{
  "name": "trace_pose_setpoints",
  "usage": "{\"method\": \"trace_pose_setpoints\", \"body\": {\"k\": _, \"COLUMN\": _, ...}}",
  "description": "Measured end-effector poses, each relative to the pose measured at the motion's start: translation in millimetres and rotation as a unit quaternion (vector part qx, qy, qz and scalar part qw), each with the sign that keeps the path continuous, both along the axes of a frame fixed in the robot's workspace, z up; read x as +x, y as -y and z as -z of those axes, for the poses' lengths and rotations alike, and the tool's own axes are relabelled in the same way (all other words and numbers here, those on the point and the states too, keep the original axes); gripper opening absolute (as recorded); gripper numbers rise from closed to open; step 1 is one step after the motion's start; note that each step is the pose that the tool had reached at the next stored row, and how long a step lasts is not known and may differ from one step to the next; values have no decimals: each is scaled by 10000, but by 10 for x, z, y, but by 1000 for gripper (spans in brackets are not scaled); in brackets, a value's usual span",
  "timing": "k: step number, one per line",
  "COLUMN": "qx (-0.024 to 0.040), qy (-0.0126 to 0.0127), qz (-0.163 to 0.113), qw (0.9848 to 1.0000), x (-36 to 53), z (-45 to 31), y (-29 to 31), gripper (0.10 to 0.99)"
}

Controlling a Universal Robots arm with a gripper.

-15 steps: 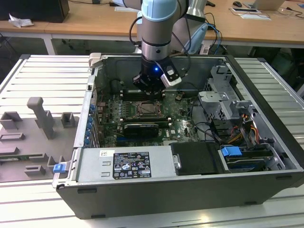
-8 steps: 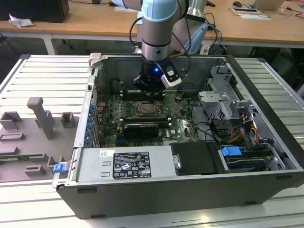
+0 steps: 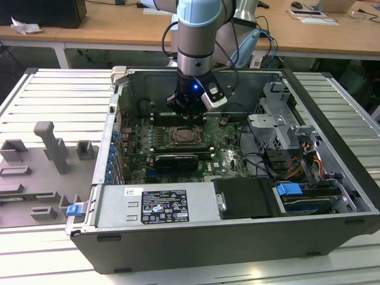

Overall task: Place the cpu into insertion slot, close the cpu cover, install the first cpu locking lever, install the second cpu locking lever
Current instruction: 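Install the first cpu locking lever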

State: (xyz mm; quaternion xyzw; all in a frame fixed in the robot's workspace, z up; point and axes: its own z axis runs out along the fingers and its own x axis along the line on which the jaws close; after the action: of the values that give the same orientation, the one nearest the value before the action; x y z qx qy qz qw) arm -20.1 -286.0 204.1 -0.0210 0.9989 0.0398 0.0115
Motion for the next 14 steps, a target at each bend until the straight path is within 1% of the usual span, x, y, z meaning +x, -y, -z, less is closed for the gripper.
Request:
{"method": "trace_pose_setpoints", "body": {"k": 2, "qx": -7, "qy": 0, "qz": 0, "qw": 10000, "x": 0, "z": 6, "y": 0, "gripper": 106}}
{"method": "trace_pose_setpoints", "body": {"k": 3, "qx": -7, "qy": 4, "qz": 0, "qw": 10000, "x": 1, "z": 13, "y": -1, "gripper": 106}}
{"method": "trace_pose_setpoints", "body": {"k": 9, "qx": -19, "qy": 2, "qz": 0, "qw": 10000, "x": 0, "z": -4, "y": -1, "gripper": 106}}
{"method": "trace_pose_setpoints", "body": {"k": 11, "qx": -44, "qy": 1, "qz": 1, "qw": 10000, "x": 0, "z": -3, "y": -1, "gripper": 106}}
{"method": "trace_pose_setpoints", "body": {"k": 13, "qx": -105, "qy": 1, "qz": 0, "qw": 9999, "x": 0, "z": 3, "y": 0, "gripper": 106}}
{"method": "trace_pose_setpoints", "body": {"k": 14, "qx": -125, "qy": 1, "qz": 0, "qw": 9999, "x": 1, "z": 5, "y": -1, "gripper": 106}}
